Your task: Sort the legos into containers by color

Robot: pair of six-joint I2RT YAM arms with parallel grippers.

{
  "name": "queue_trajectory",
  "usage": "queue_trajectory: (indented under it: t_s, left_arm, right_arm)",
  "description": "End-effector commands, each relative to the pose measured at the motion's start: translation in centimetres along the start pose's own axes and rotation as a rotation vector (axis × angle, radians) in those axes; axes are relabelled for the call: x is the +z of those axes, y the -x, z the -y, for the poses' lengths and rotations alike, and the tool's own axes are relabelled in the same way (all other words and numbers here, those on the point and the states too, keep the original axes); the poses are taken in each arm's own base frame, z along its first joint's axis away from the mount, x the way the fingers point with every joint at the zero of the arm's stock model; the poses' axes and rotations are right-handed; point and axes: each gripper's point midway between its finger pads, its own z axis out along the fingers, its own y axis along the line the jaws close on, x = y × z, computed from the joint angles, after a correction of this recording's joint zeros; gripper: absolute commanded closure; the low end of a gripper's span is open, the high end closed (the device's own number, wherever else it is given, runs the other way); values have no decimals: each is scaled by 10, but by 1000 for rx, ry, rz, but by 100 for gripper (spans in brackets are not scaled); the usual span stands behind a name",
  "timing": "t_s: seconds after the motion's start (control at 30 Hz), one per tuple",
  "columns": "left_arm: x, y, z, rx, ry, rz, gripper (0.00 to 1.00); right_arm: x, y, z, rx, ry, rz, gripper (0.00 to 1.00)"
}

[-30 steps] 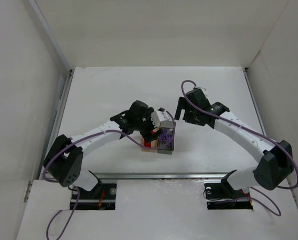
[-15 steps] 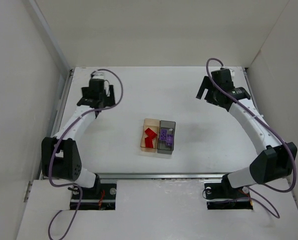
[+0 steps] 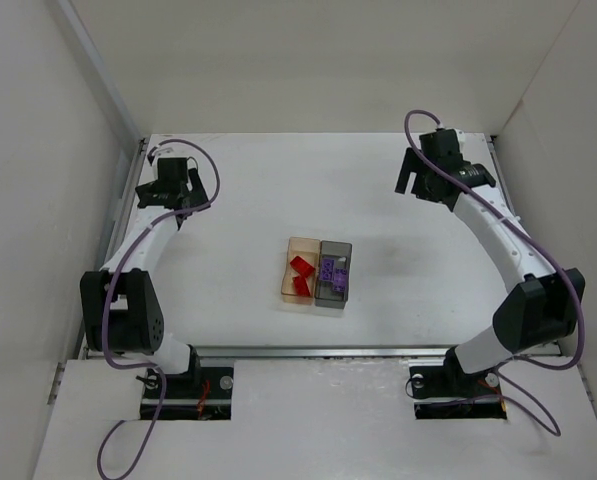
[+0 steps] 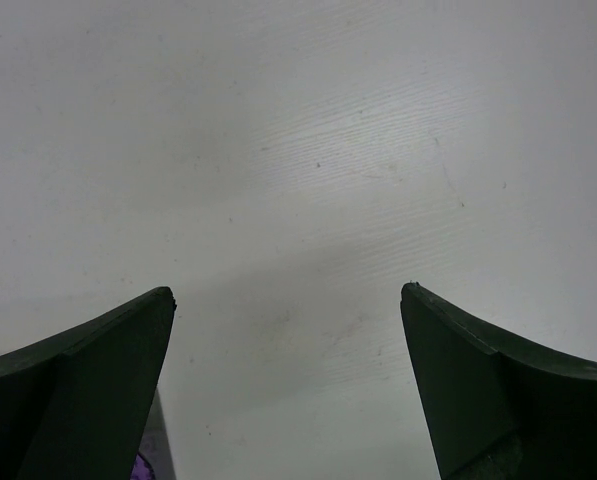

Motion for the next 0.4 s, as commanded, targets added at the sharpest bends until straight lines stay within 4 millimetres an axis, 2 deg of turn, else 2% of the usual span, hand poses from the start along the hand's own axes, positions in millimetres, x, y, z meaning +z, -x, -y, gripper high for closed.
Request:
queue_trajectory:
  t_s: [0.0, 0.2, 0.3, 0.37]
  left_arm:
    - [-8, 24, 8, -46, -33, 47, 0]
    - [-17, 23, 23, 1, -80, 63, 0]
    - [-24, 26, 32, 12, -115, 92, 0]
    - [-24, 24, 33, 15, -131, 108, 0]
  right_arm:
    - [-5, 26, -5, -9, 21, 67, 0]
    - [-9, 34, -11, -13, 56, 97, 0]
    - [-18, 33, -16, -64, 124, 114, 0]
    - [-31, 42, -18, -39, 166, 184, 0]
